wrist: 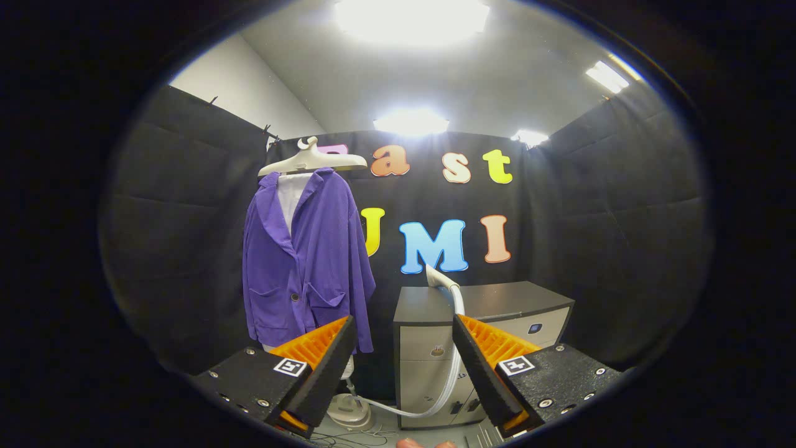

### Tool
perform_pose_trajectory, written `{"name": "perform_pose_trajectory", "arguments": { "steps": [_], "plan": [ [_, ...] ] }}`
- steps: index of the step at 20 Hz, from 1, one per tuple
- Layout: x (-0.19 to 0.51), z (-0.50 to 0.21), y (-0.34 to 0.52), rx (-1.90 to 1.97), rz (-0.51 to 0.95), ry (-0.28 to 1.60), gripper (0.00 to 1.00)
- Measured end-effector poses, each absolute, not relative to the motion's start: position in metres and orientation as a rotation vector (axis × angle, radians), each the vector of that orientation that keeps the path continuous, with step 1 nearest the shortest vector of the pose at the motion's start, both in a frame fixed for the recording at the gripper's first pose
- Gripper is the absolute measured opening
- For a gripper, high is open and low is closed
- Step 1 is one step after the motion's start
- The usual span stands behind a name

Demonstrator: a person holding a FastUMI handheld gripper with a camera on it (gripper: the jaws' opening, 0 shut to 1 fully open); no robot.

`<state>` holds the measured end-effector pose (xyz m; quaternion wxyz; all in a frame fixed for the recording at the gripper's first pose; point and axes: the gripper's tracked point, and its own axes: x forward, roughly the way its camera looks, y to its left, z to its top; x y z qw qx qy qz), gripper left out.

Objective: Iron the clothes twice with a garment steamer, once on the left side and once on the right side.

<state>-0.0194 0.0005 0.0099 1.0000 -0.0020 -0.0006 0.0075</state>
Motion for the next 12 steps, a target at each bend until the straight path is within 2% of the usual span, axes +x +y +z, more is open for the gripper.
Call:
{"name": "perform_pose_trajectory", "arguments": {
  "steps": [12],
  "plan": [
    [0.009, 0.003, -0.016, 0.078, 0.009, 0.058, 0.95]
  ]
}}
